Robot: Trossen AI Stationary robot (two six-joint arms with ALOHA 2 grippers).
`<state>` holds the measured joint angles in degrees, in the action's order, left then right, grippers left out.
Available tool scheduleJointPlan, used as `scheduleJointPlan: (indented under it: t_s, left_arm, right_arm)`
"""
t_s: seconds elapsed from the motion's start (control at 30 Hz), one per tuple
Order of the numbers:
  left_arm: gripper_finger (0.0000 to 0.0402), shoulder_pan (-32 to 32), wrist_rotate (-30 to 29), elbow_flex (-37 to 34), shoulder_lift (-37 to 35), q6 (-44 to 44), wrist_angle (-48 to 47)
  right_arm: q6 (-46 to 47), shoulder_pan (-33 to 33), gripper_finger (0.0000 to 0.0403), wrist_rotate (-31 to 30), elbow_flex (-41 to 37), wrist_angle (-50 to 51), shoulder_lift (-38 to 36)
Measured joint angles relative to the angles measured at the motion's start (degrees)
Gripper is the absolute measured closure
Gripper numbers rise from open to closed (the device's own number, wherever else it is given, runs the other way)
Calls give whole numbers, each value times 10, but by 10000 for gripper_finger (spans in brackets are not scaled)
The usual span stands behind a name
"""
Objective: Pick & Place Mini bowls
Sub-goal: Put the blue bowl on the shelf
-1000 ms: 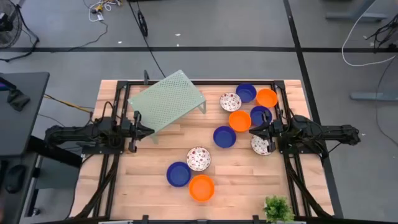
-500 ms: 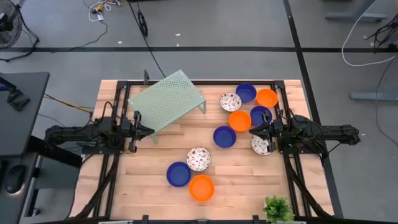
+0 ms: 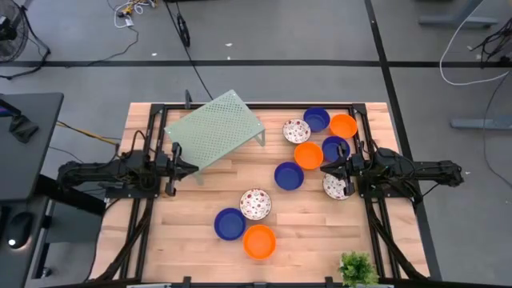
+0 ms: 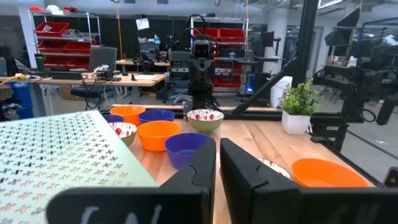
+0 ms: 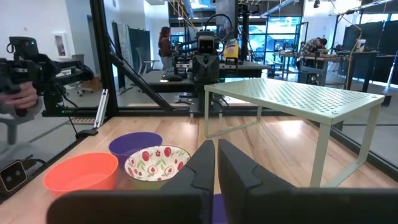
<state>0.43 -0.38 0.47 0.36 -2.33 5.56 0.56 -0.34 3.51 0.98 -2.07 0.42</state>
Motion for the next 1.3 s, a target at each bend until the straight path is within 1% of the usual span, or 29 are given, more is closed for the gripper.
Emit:
scheduleJointPlan:
  t_s: [0.1, 0.13, 0.17, 0.23, 0.27, 0.3, 0.37, 0.43, 0.5, 0.57, 0.6, 0.7, 0.77, 0.83, 0.9, 0.97, 1.13, 1.2, 1.3]
  left_arm:
    - [374, 0, 1, 0, 0, -5, 9]
    - [374, 0, 10, 0, 0, -18, 18]
    - [374, 0, 33, 0, 0, -21, 26]
    - [374, -4, 109, 0, 2, -13, 47]
    - [376, -10, 130, 0, 5, -12, 60]
    - [378, -18, 132, 0, 10, -13, 72]
    - [385, -40, 105, 5, 29, -9, 84]
    - [392, -70, 76, 25, 60, 8, 81]
    - [397, -101, 44, 55, 98, 27, 82]
    - [398, -134, 14, 95, 142, 46, 59]
    - [397, -150, -5, 118, 166, 53, 35]
    - [393, -198, -78, 205, 236, 56, -78]
    - [391, -229, -128, 263, 284, 37, -162]
    - [391, -261, -159, 317, 333, 10, -232]
    - [391, -292, -173, 359, 384, -15, -281]
    - [390, -326, -174, 387, 434, -37, -312]
    - [383, -416, -162, 424, 580, -52, -316]
    - [367, -439, -182, 440, 640, -72, -314]
    - [330, -439, -190, 475, 721, -93, -322]
  right_arm:
    - [0, 0, 380, 0, 0, 0, 0]
    - [0, 0, 380, 0, 0, 0, 0]
    - [0, 0, 380, 0, 0, 0, 0]
    - [0, 0, 380, 0, 0, 0, 0]
    - [0, 0, 380, 0, 0, 0, 0]
    - [0, 0, 380, 0, 0, 0, 0]
    - [0, 0, 380, 0, 0, 0, 0]
    - [0, 0, 380, 0, 0, 0, 0]
    - [0, 0, 380, 0, 0, 0, 0]
    - [0, 0, 380, 0, 0, 0, 0]
    - [0, 0, 380, 0, 0, 0, 0]
    - [0, 0, 380, 0, 0, 0, 0]
    - [0, 0, 380, 0, 0, 0, 0]
    - [0, 0, 380, 0, 0, 0, 0]
    - [0, 0, 380, 0, 0, 0, 0]
    - [0, 0, 380, 0, 0, 0, 0]
    - [0, 0, 380, 0, 0, 0, 0]
    - [0, 0, 380, 0, 0, 0, 0]
    - [0, 0, 380, 0, 0, 0, 0]
